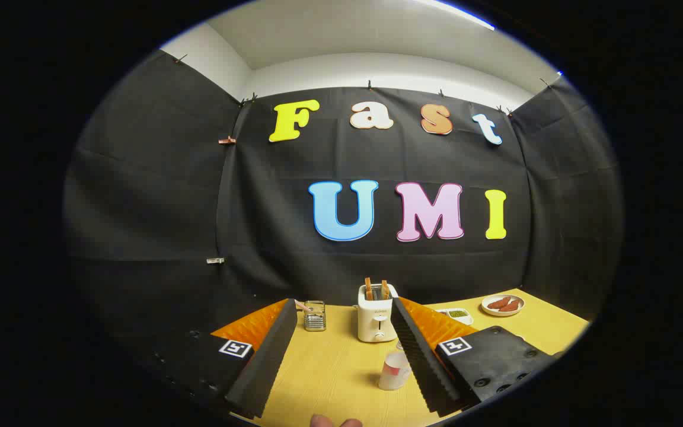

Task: Take the bottle from table, then pour the juice into the cup, finally place the bottle on the coaster

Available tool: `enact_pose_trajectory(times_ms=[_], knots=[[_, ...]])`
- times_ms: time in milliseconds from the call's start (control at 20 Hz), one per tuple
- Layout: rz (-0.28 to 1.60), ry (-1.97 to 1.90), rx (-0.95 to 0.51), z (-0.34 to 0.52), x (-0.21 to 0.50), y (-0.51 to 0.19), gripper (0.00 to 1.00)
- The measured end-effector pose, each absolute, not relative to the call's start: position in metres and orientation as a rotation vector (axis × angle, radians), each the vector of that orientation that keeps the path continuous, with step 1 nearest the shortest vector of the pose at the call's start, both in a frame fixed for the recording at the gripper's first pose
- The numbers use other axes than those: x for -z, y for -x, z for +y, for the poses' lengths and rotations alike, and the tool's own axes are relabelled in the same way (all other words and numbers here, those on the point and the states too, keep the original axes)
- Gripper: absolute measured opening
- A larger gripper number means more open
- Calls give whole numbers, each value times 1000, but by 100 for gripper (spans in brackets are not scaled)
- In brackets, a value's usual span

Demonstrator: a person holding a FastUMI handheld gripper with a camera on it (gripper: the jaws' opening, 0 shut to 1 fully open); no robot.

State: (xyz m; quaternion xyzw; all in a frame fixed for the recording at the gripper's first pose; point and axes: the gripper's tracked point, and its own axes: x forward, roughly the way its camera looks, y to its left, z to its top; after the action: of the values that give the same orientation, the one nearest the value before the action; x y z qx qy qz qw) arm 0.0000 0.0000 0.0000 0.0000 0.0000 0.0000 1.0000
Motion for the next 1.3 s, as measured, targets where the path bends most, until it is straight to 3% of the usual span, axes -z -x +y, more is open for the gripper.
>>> enact_pose_trajectory(times_ms=[1050,1300], knots=[[-61,42,0,-11,2,10,98],[-44,64,70,-34,48,2,96]])
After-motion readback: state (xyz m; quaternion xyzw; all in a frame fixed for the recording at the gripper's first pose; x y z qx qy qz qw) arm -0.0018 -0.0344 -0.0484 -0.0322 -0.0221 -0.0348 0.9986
